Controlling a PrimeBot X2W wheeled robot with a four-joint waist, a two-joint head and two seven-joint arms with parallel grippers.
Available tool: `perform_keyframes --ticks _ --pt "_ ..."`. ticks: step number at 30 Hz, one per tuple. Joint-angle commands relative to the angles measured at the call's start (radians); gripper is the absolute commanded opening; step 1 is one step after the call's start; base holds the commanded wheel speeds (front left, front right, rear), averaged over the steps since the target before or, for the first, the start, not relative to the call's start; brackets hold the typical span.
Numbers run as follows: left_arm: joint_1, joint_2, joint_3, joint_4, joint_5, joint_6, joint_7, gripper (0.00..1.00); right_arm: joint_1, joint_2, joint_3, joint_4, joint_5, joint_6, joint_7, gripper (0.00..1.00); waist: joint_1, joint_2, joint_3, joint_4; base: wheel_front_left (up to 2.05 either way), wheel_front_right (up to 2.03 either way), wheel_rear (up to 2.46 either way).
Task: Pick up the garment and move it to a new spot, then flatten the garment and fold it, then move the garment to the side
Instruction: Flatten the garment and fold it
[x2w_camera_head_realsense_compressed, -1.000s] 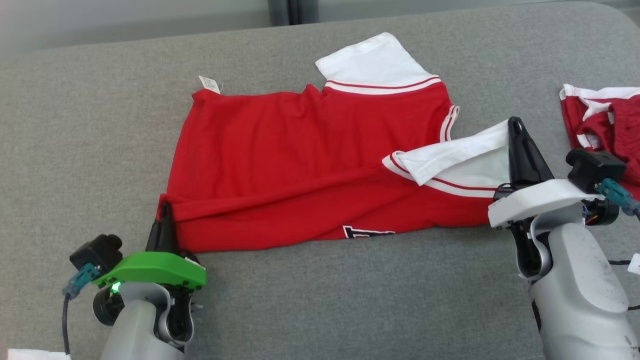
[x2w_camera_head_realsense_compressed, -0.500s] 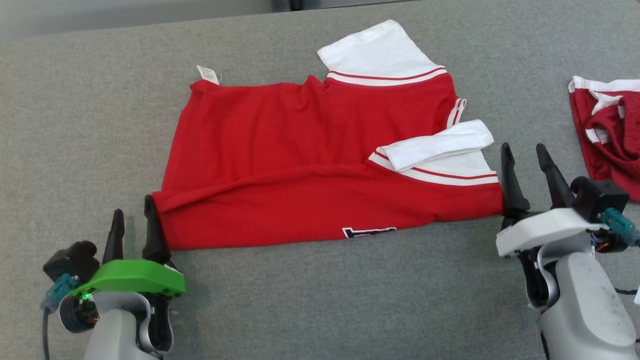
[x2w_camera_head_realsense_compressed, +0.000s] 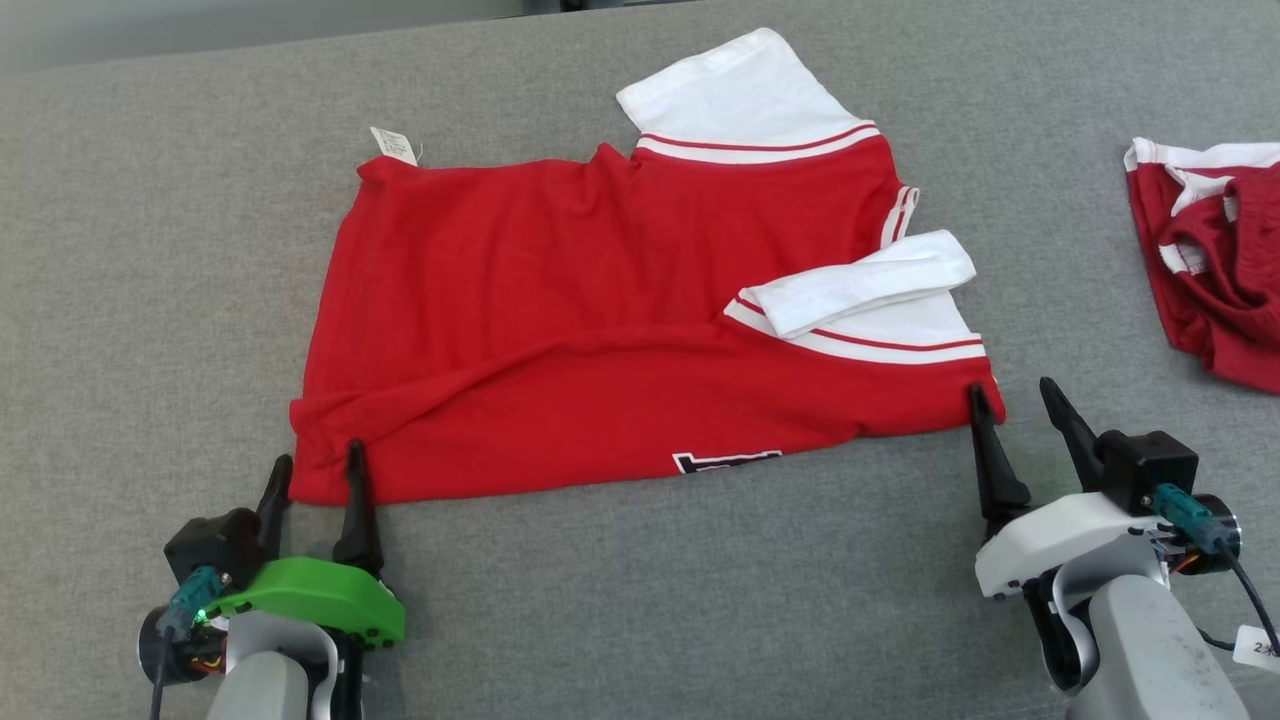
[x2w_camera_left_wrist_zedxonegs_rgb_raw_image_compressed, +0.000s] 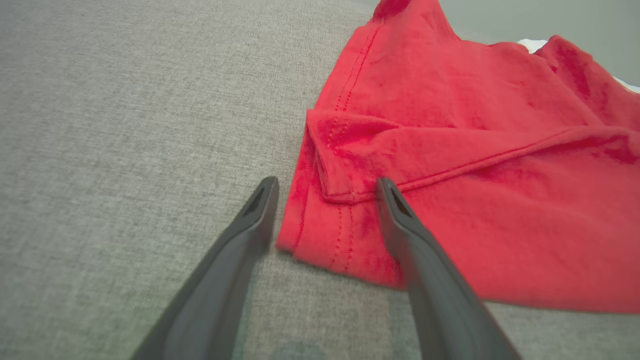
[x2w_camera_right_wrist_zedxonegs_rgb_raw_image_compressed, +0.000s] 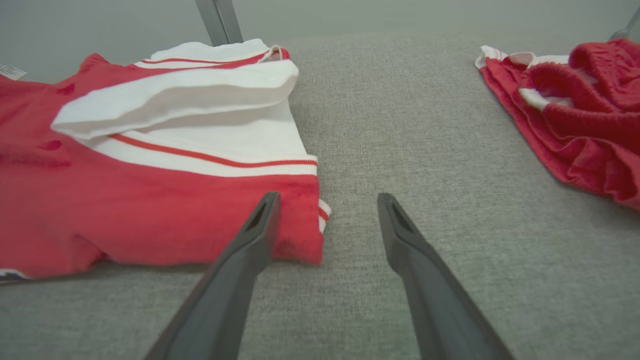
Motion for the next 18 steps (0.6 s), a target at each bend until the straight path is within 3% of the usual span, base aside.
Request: perform_keyframes --ticks 1,18 --pt "0.007 0.007 -0.003 0.015 0.011 0.003 0.002 1.00 -0.011 -0.004 0.005 0.012 -0.012 -0.002 -0.002 1.00 0.0000 0.0000 0.001 -0.001 0.00 0.00 0.00" --pt "0.038 0.016 0.031 0.057 0.115 0.003 0.003 1.00 -0.021 -0.004 0.012 0.073 -0.027 -0.002 -0.002 1.00 0.0000 0.0000 -0.009 0.002 0.00 0.00 0.00"
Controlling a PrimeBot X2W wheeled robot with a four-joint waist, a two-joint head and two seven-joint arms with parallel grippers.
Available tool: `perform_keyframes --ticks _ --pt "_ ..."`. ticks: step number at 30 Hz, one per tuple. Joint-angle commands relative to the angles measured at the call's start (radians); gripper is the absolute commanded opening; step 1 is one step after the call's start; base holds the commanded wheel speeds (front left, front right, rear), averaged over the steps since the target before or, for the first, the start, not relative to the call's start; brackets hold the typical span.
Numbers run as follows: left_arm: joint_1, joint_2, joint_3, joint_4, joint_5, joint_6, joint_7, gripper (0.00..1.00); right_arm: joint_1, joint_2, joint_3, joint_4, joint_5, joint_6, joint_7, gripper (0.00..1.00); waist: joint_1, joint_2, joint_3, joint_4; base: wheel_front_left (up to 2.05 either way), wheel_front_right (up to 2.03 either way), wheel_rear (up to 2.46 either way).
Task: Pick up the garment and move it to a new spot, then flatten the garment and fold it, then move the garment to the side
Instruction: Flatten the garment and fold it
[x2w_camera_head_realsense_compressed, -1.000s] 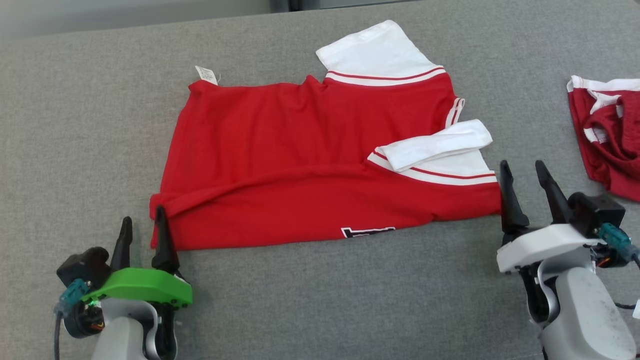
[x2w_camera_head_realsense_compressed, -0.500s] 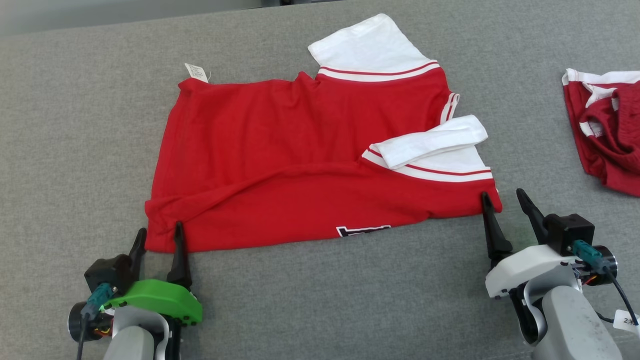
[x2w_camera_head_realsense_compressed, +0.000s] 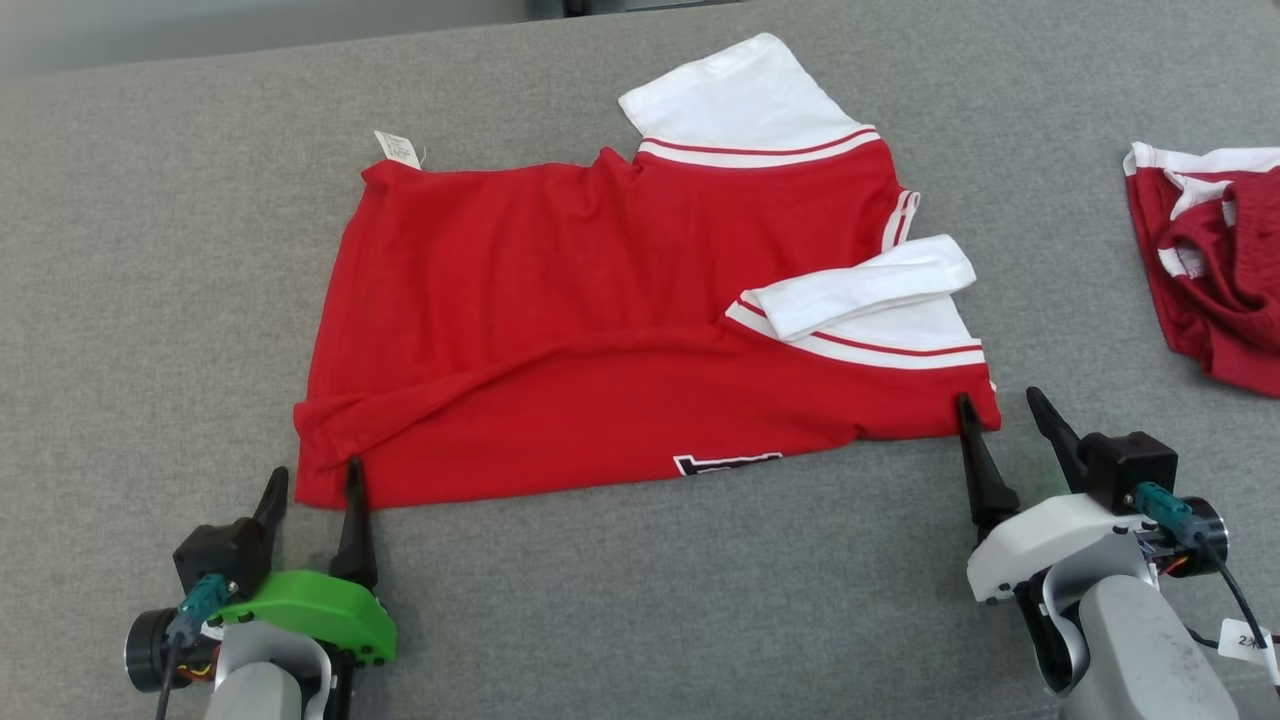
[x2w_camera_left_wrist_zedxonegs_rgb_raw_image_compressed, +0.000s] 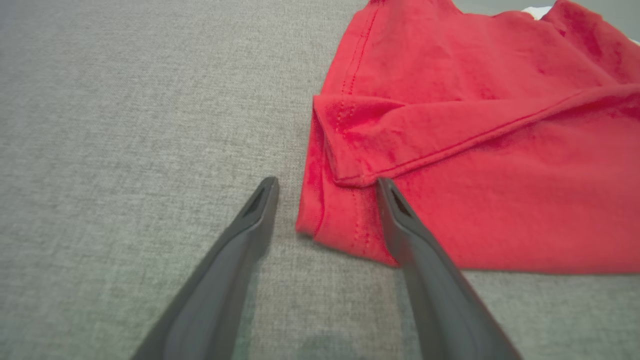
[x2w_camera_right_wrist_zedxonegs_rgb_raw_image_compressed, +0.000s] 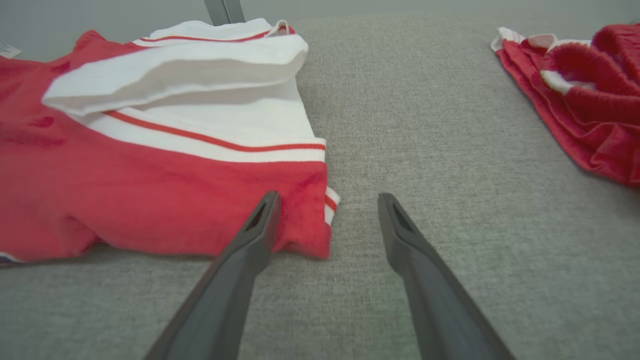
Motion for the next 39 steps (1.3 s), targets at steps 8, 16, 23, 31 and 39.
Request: perform_keyframes --ticks 8,16,23,31,39 --pt "0.037 0.016 -0.019 0.043 0.020 0.003 0.007 1.00 0.010 -0.004 0.005 0.034 -0.013 -0.002 -0.002 1.00 0.0000 0.0000 -0.007 0.000 0.00 0.00 0.00" --pt "0.025 0.018 -0.021 0.080 0.002 0.003 0.011 0.60 -0.001 -0.004 0.027 0.087 -0.009 -0.002 0.000 0.13 0.0000 0.0000 -0.011 0.001 0.00 0.00 0.00" --pt "0.001 0.019 -0.079 0.091 -0.044 0.003 0.011 0.00 -0.017 -0.004 0.044 0.072 0.034 -0.002 -0.001 0.00 0.0000 0.0000 -0.020 0.001 0.00 0.00 0.00" --pt "-0.025 0.031 -0.066 -0.070 -0.077 0.003 0.003 0.00 -0.058 -0.005 0.013 -0.016 0.103 -0.002 -0.002 0.00 0.0000 0.0000 -0.082 0.008 0.00 0.00 0.00" --pt "0.032 0.016 -0.029 -0.160 -0.074 0.003 0.003 0.00 -0.041 -0.004 -0.005 -0.008 0.137 -0.002 -0.002 0.00 0.0000 0.0000 -0.208 0.011 0.00 0.00 0.00"
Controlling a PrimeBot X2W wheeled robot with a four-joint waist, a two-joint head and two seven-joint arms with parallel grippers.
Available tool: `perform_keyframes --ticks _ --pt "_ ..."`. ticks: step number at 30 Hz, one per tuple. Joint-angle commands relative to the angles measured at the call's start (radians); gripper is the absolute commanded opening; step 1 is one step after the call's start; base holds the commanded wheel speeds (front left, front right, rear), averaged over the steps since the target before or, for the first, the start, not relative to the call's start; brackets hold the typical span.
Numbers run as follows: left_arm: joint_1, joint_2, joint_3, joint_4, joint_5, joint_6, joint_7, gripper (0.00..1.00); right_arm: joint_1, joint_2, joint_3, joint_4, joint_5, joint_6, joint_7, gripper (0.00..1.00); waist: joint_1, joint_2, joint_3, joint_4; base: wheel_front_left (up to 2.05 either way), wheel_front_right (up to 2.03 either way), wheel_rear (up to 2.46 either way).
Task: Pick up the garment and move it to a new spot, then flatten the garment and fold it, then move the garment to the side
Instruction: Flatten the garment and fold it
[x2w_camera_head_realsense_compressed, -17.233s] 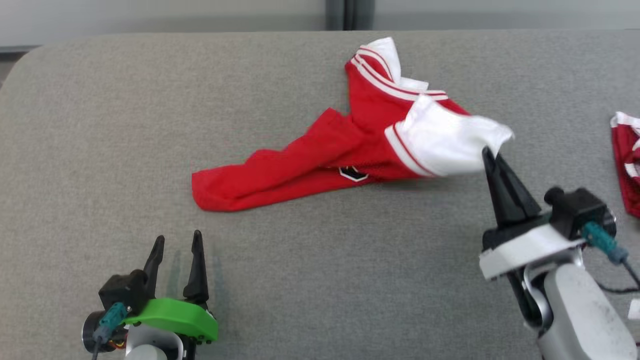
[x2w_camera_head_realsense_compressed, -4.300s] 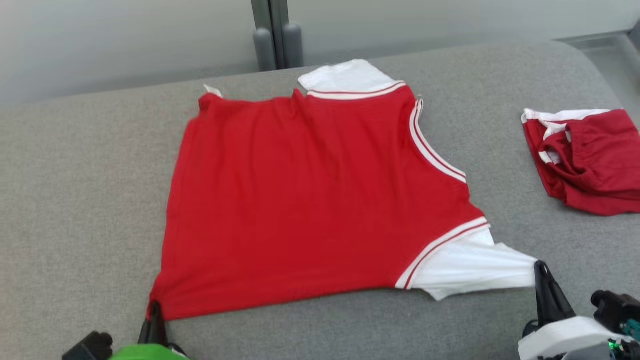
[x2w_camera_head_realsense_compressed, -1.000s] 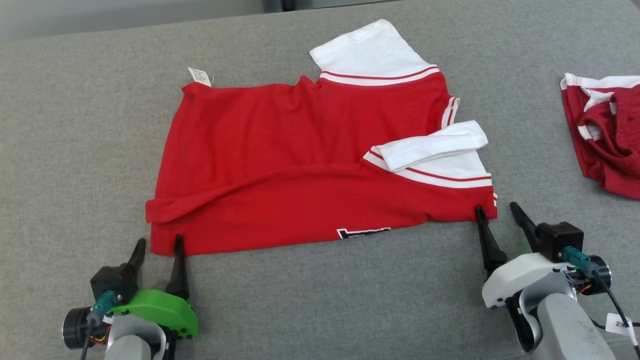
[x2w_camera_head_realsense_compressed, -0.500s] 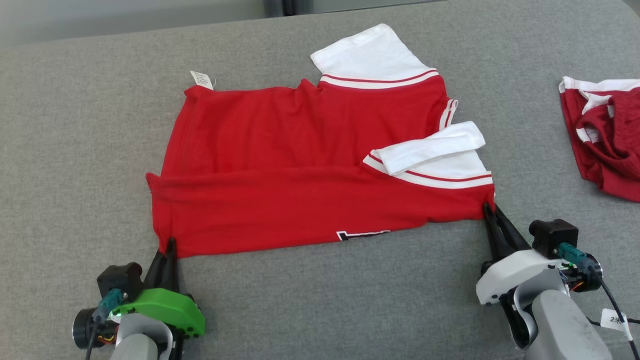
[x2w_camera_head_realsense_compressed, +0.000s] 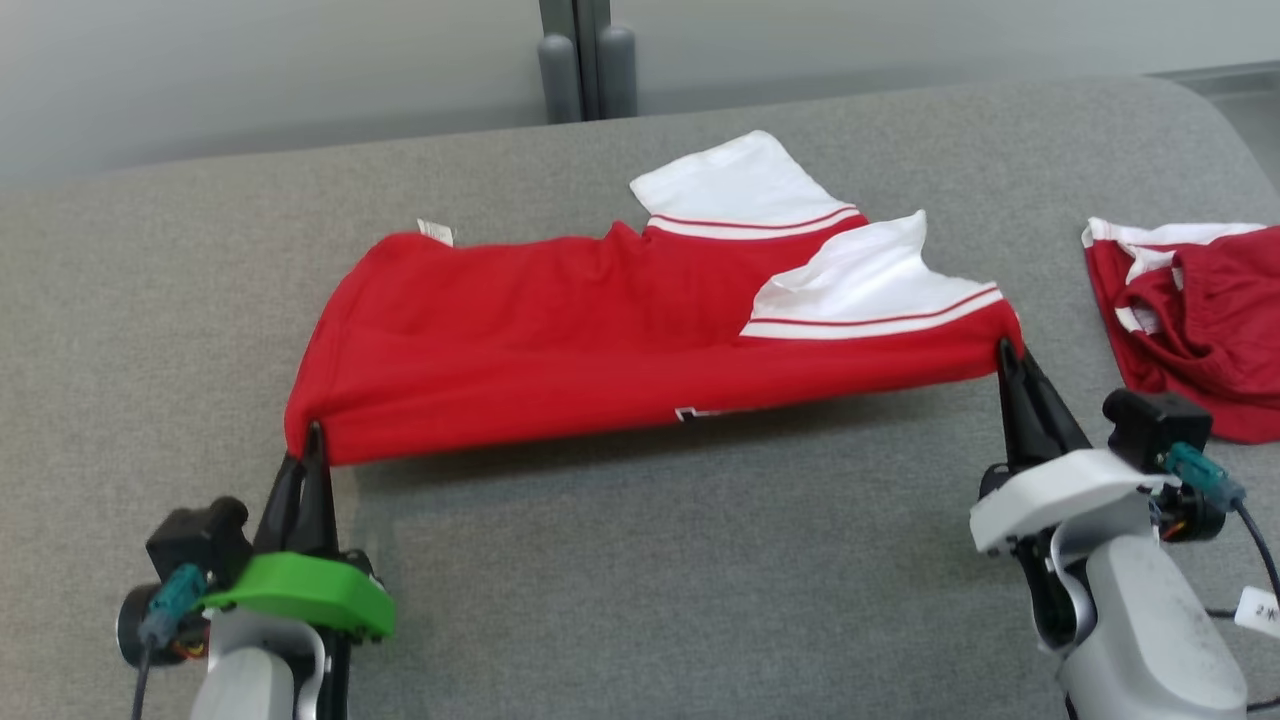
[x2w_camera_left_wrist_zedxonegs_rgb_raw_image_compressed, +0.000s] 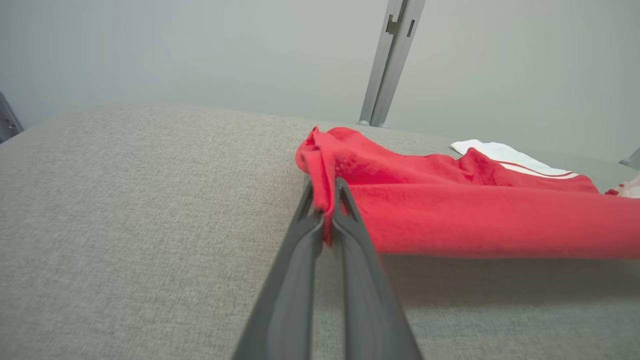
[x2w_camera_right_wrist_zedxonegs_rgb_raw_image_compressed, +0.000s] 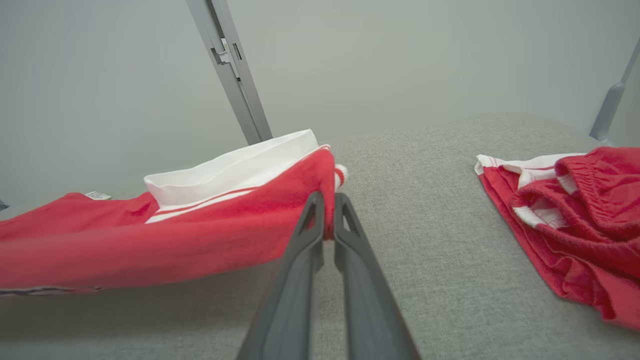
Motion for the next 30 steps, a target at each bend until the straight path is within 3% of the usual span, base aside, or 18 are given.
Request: perform_keyframes --ticks 1,8,13,14,15,16,17,26,30 --pt "0.047 -0.005 0.009 0.000 0.003 0.003 0.000 0.00 0.049 -0.005 -0.003 0.014 0.012 -0.002 -0.002 0.00 0.0000 -0.0001 -0.076 0.002 0.00 0.00 0.00" --pt "0.225 -0.019 0.016 0.044 -0.019 0.003 0.000 0.00 0.229 -0.007 -0.027 0.042 0.031 -0.002 -0.002 0.00 0.0000 -0.0001 -0.137 0.005 0.00 0.00 0.00" --pt "0.315 -0.018 -0.041 0.085 -0.079 0.017 0.000 0.00 0.330 -0.007 -0.060 0.057 0.019 -0.002 -0.002 0.00 0.0000 -0.0001 -0.139 0.013 0.00 0.00 0.00" --pt "0.322 -0.018 -0.056 0.091 -0.085 0.024 0.000 0.14 0.342 -0.007 -0.067 0.060 0.013 -0.002 -0.002 0.04 0.0000 -0.0001 -0.137 0.014 0.00 0.00 0.00" --pt "0.329 -0.019 -0.072 0.097 -0.091 0.029 0.000 0.46 0.348 -0.007 -0.071 0.062 0.007 -0.002 -0.002 0.31 0.0000 -0.0001 -0.132 0.014 0.00 0.00 0.00" --pt "0.330 -0.019 -0.080 0.098 -0.091 0.033 0.000 1.00 0.348 -0.007 -0.073 0.063 0.001 -0.002 -0.002 0.89 0.0000 -0.0001 -0.127 0.015 0.00 0.00 0.00" --pt "0.326 -0.019 -0.088 0.101 -0.095 0.038 0.000 1.00 0.345 -0.006 -0.072 0.062 -0.005 -0.002 -0.002 1.00 0.0000 -0.0001 -0.120 0.015 0.00 0.00 0.00" --pt "0.160 -0.020 -0.064 0.042 -0.051 0.036 0.000 1.00 0.196 -0.004 -0.066 0.021 -0.074 -0.002 -0.002 1.00 0.0000 -0.0001 -0.006 0.020 0.00 0.00 0.00" --pt "0.029 -0.009 -0.059 0.102 -0.028 0.018 0.000 1.00 0.082 -0.004 -0.036 0.051 -0.109 -0.002 -0.002 1.00 0.0000 -0.0001 0.058 0.016 0.00 0.00 0.00"
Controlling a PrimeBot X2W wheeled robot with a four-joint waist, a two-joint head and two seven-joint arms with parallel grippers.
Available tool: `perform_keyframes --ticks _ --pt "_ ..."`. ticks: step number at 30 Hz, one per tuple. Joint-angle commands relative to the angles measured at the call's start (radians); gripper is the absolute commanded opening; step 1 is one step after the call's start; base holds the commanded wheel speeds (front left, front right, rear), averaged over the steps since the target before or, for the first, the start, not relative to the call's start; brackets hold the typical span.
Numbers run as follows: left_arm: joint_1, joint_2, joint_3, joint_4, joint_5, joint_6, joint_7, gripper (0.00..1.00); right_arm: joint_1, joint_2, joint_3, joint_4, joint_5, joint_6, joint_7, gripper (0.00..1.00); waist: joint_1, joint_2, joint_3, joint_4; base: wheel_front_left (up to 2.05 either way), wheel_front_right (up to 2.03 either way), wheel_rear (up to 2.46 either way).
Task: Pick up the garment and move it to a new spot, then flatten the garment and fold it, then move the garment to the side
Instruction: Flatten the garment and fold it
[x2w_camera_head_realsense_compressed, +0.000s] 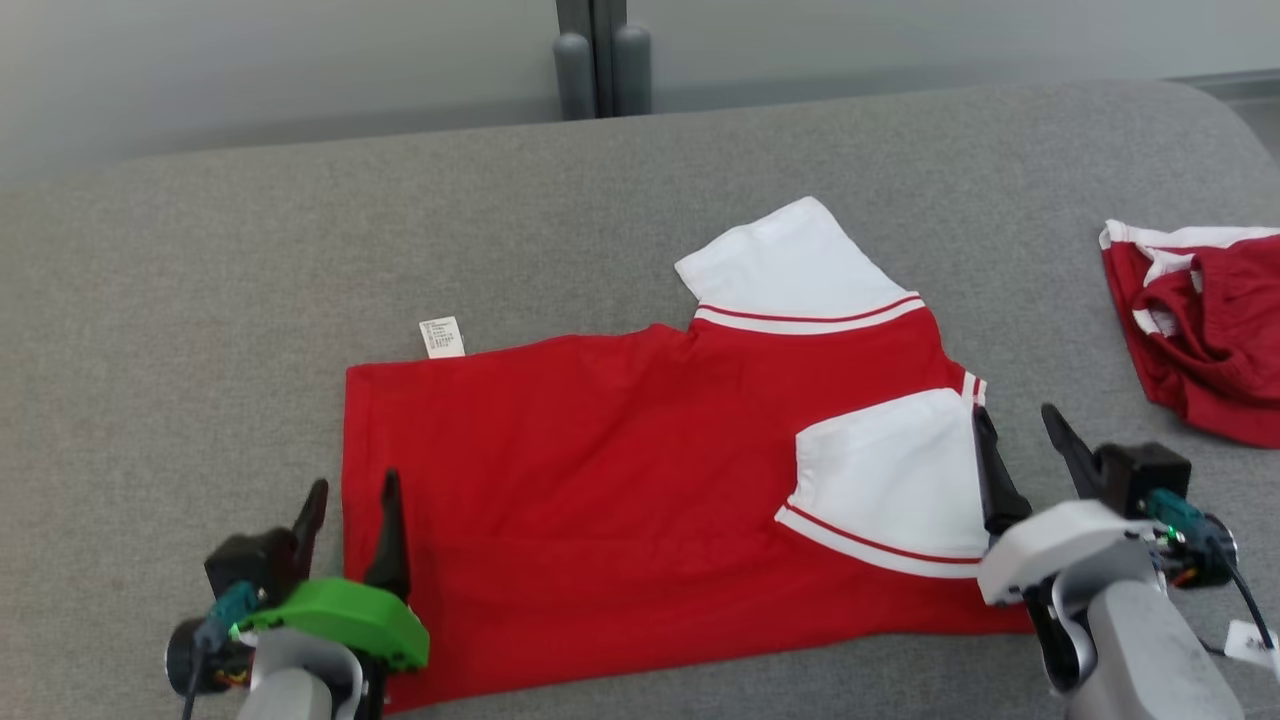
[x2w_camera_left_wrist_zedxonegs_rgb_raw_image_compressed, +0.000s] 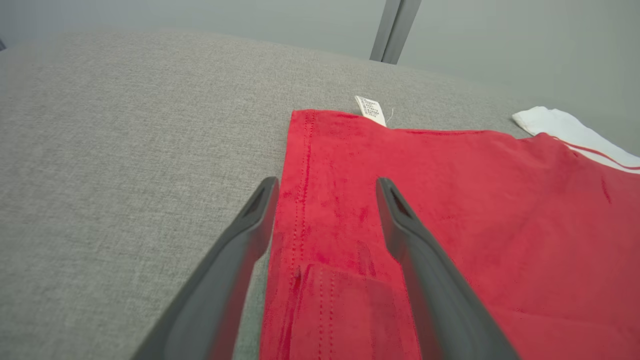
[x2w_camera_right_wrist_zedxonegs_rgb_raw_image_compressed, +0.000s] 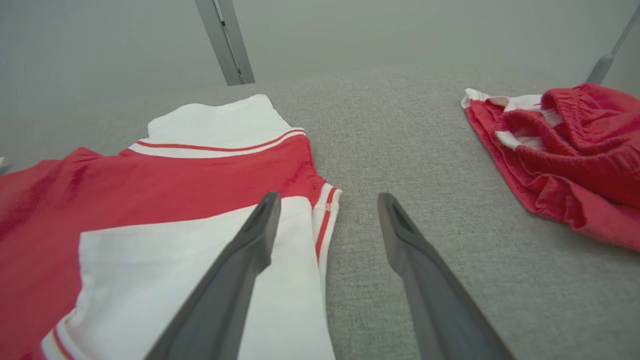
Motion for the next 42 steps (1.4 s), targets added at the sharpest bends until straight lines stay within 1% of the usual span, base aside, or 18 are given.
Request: perform_keyframes --ticks 1,4,10,15,19,20,21,22,23,27,33,42 --pt "-0.058 0.021 0.000 0.035 0.003 -0.006 0.000 1.00 -0.045 -0.005 0.011 0.018 -0.017 -0.002 -0.002 1.00 0.0000 0.0000 0.074 -0.004 0.00 0.00 0.00" --pt "-0.157 0.046 -0.008 0.104 0.010 -0.012 0.000 1.00 -0.132 -0.004 0.037 0.055 -0.047 -0.002 -0.002 1.00 0.0000 0.0000 0.110 -0.010 0.00 0.00 0.00" --pt "-0.321 0.081 -0.023 0.255 -0.039 -0.019 0.000 1.00 -0.264 -0.004 0.072 0.115 -0.095 -0.002 -0.002 1.00 0.0000 0.0000 0.159 -0.016 0.00 0.00 0.00" --pt "-0.400 0.109 -0.108 0.325 -0.091 -0.019 0.000 1.00 -0.335 -0.005 0.103 0.167 -0.127 -0.002 -0.002 1.00 0.0000 0.0000 0.189 -0.016 0.00 0.00 0.00" --pt "-0.442 0.127 -0.161 0.348 -0.124 -0.020 0.000 1.00 -0.396 -0.004 0.117 0.207 -0.158 -0.002 -0.002 1.00 0.0000 0.0000 0.210 -0.009 0.00 0.00 0.00" --pt "-0.452 0.131 -0.173 0.354 -0.134 -0.020 0.000 0.86 -0.413 -0.004 0.119 0.220 -0.165 -0.002 -0.002 1.00 0.0000 0.0000 0.214 -0.006 0.00 0.00 0.00" --pt "-0.458 0.135 -0.177 0.361 -0.142 -0.020 0.000 0.63 -0.426 -0.004 0.122 0.230 -0.170 -0.002 -0.002 1.00 0.0000 0.0000 0.217 -0.004 0.00 0.00 0.00" --pt "-0.465 0.137 -0.181 0.367 -0.149 -0.020 0.000 0.43 -0.441 -0.004 0.125 0.241 -0.176 -0.002 -0.002 1.00 0.0000 0.0000 0.220 -0.002 0.00 0.00 0.00" --pt "-0.471 0.137 -0.188 0.373 -0.153 -0.020 0.001 0.01 -0.459 -0.004 0.129 0.255 -0.181 -0.002 -0.002 1.00 0.0000 0.0000 0.223 0.001 0.00 0.00 0.00" --pt "-0.484 0.135 -0.212 0.381 -0.172 -0.019 0.001 0.00 -0.522 -0.005 0.124 0.313 -0.199 -0.002 0.002 1.00 0.0000 0.0000 0.232 0.014 0.00 0.00 0.00" --pt "-0.498 0.129 -0.254 0.313 -0.185 -0.018 0.000 0.00 -0.625 -0.023 0.094 0.414 -0.218 -0.002 0.055 1.00 0.0000 0.0000 0.251 0.059 0.00 0.00 0.00" --pt "-0.518 0.106 -0.319 0.209 -0.205 -0.018 0.000 0.00 -0.799 -0.064 0.050 0.546 -0.248 -0.002 0.150 1.00 0.0000 0.0000 0.312 0.140 0.00 0.00 0.00"
